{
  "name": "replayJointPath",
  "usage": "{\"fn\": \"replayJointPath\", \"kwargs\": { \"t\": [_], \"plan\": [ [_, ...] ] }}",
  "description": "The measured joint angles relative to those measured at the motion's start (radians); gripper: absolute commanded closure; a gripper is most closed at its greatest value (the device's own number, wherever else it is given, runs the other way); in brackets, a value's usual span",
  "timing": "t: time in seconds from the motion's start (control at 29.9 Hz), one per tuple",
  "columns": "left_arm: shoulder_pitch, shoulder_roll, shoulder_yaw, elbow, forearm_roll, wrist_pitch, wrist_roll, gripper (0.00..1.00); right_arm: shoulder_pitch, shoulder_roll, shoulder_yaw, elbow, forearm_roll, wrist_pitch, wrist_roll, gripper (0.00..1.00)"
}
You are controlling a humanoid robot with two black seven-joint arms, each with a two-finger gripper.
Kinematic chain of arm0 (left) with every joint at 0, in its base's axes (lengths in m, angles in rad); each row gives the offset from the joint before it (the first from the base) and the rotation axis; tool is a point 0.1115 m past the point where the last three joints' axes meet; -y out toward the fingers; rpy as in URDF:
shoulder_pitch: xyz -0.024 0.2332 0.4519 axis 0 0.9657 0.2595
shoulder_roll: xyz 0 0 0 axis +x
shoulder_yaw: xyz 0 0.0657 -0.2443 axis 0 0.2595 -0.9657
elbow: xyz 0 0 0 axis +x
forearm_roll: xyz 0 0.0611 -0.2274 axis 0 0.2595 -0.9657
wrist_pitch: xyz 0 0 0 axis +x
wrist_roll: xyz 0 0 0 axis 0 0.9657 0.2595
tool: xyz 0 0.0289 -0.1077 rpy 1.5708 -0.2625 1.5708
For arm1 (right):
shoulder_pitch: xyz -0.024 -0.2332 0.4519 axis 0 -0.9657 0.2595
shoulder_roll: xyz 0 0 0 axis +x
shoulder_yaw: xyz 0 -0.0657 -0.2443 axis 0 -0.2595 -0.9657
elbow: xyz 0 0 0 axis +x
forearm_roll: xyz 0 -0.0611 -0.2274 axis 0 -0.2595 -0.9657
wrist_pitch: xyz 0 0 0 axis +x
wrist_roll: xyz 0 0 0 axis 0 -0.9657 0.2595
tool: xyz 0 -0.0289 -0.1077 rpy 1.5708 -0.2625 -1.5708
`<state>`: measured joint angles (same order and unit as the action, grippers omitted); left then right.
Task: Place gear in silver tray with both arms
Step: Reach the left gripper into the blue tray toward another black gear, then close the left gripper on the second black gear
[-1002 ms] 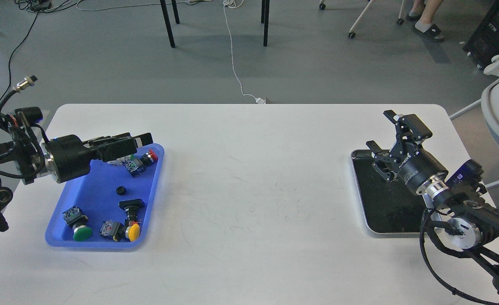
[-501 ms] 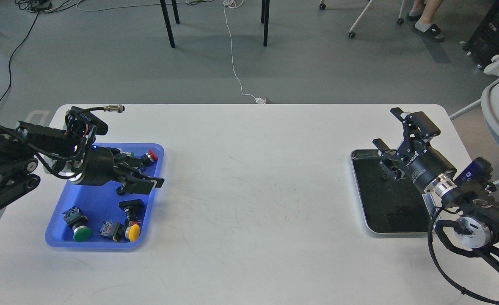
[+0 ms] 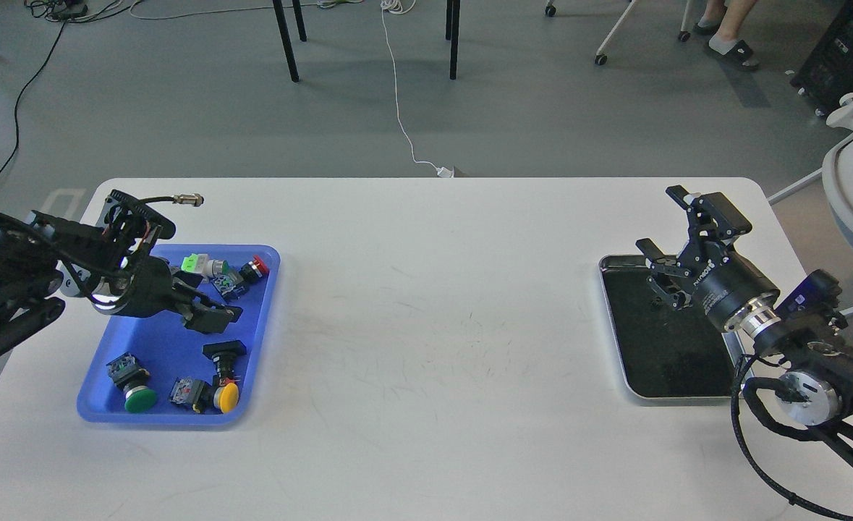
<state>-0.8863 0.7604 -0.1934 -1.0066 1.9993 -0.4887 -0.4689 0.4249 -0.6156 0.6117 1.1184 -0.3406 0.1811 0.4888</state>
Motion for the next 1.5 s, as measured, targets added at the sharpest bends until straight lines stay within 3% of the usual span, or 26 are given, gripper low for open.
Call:
{"fn": "replayJointPath", "kwargs": {
  "t": [0.17,0.27,0.87,1.27,1.5],
  "plan": [
    [0.009,-0.003,0.009,0.002,0.004,0.0,-0.001,0.18,0.0,0.0,0.0,0.0,0.0,0.0,0.0,0.04],
    [0.011,-0.005,0.011,0.013,0.017,0.0,-0.002,0.29,-0.002,0.0,0.0,0.0,0.0,0.0,0.0,0.04],
    [0.011,-0.017,0.06,0.06,0.036,0.0,-0.018,0.37,-0.011,-0.003,-0.001,0.02,0.0,0.0,0.0,0.04],
    [0.012,-0.041,0.061,0.103,0.036,0.0,-0.019,0.37,-0.021,-0.003,0.0,0.021,0.0,0.0,0.0,0.04],
    [0.012,-0.048,0.061,0.105,0.035,0.0,-0.019,0.51,-0.02,-0.003,0.0,0.021,0.0,0.0,0.0,0.04]
  ]
}}
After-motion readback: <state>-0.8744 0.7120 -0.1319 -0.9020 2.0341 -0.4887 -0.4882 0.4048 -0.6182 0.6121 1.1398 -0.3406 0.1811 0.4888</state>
